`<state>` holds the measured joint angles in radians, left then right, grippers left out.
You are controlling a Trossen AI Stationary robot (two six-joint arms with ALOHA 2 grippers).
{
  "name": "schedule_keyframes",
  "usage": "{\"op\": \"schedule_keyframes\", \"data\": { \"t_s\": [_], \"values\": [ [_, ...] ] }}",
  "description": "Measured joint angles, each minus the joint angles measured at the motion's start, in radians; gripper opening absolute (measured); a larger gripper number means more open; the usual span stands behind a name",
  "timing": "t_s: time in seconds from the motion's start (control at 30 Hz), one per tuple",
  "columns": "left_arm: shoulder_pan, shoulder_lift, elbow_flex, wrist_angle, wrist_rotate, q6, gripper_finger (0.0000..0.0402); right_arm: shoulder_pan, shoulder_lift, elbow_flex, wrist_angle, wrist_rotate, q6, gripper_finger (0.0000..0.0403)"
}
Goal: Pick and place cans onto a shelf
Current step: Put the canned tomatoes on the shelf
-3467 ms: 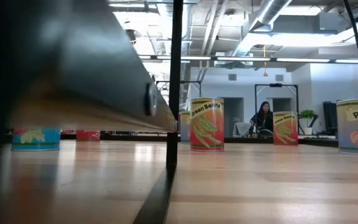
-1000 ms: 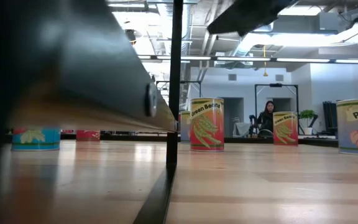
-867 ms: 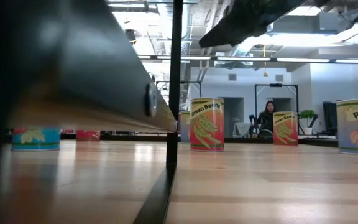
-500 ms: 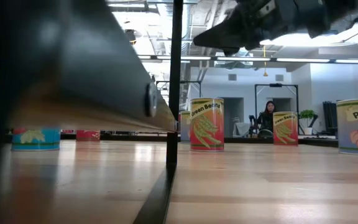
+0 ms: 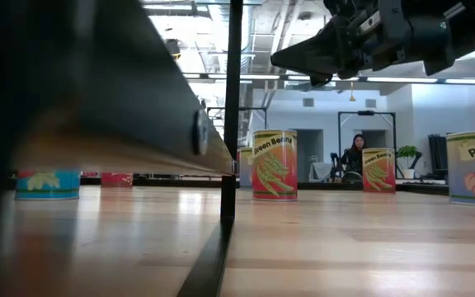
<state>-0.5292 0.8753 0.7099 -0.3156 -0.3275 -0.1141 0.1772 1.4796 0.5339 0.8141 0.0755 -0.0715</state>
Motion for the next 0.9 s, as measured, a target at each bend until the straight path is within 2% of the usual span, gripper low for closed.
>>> {"op": "schedule_keyframes", "data": {
  "t_s": [0.13,0.27,0.57,0.73,0.9],
  "values": [
    [-0.120,0.183,0.144,-0.068,-0.051,-0.010,0.0003,0.008,0.000,0.000,0.001,0.006,-0.011,0.0002],
    [-0.197,0.358,0.275,-0.136,-0.053,-0.040,0.0019,0.013,0.000,0.000,-0.001,0.006,-0.008,0.0003],
    [-0.252,0.678,0.538,-0.393,-0.084,-0.056,0.0074,0.014,0.000,0.000,-0.006,0.006,-0.007,0.0003],
    [-0.248,0.765,0.597,-0.486,-0.100,-0.056,0.0082,0.018,0.000,0.000,-0.007,0.006,-0.007,0.0003],
    [-0.234,0.768,0.599,-0.490,-0.090,-0.074,0.0081,0.020,0.000,0.001,-0.008,0.006,-0.007,0.0003]
  ]
}}
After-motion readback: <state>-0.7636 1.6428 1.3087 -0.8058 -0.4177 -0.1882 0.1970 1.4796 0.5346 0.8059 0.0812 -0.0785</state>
